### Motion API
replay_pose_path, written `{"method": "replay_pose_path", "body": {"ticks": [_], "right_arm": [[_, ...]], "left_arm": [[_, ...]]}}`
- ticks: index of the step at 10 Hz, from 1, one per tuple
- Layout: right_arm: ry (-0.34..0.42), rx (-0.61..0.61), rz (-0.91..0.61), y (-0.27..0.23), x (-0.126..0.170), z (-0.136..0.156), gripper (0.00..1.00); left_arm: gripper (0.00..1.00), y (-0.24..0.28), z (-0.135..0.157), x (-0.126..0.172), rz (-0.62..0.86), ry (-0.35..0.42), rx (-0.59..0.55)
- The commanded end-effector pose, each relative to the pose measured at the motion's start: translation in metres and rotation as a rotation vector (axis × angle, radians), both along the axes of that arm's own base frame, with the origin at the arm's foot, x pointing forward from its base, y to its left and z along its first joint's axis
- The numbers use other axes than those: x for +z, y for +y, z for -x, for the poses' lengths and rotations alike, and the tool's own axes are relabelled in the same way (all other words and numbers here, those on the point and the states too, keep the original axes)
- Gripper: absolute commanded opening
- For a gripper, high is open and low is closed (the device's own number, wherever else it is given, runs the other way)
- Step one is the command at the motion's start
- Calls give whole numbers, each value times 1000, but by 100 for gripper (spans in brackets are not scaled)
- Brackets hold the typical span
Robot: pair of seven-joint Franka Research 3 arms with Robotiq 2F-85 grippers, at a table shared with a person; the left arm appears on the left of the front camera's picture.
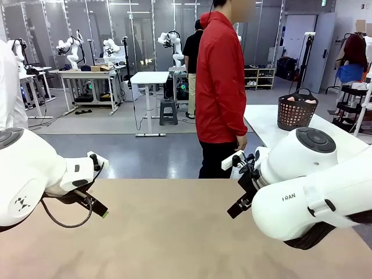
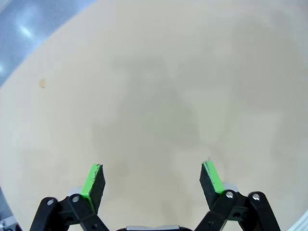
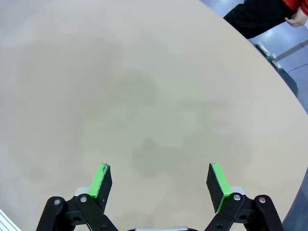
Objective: Fold the towel.
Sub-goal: Grab the top end of the 100 cm Hotel Towel extended by the human.
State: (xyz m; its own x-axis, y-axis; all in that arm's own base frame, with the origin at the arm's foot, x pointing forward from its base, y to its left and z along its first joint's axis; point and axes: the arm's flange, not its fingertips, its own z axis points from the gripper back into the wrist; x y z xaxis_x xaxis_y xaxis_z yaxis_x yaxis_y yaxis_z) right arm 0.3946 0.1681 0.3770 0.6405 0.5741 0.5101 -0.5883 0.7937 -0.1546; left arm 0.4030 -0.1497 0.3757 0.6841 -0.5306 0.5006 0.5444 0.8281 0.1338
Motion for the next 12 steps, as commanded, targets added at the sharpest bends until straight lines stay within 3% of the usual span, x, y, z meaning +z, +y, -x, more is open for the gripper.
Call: {"method": "replay_pose_path", "body": {"ticks": [1,4,6,7,9,10,12], "right_arm": [[54,3,-84,-10,49,-5,100],[206,10,-256,-42,116,-9,100],[349,41,-503,-94,150,-8,100],[413,61,-635,-130,159,-3,100],[463,70,-867,-206,163,12,100],[484,66,-956,-245,160,21,100],[501,-7,-1008,-304,143,32,100]], "left_arm": [[100,5,-10,38,48,47,-10],[100,56,-16,101,191,261,-36],[100,112,-9,142,516,469,-149],[100,148,-5,153,652,530,-190],[100,231,4,159,939,516,-169],[100,274,11,153,1021,567,-133],[100,336,21,148,1129,515,-83]]}}
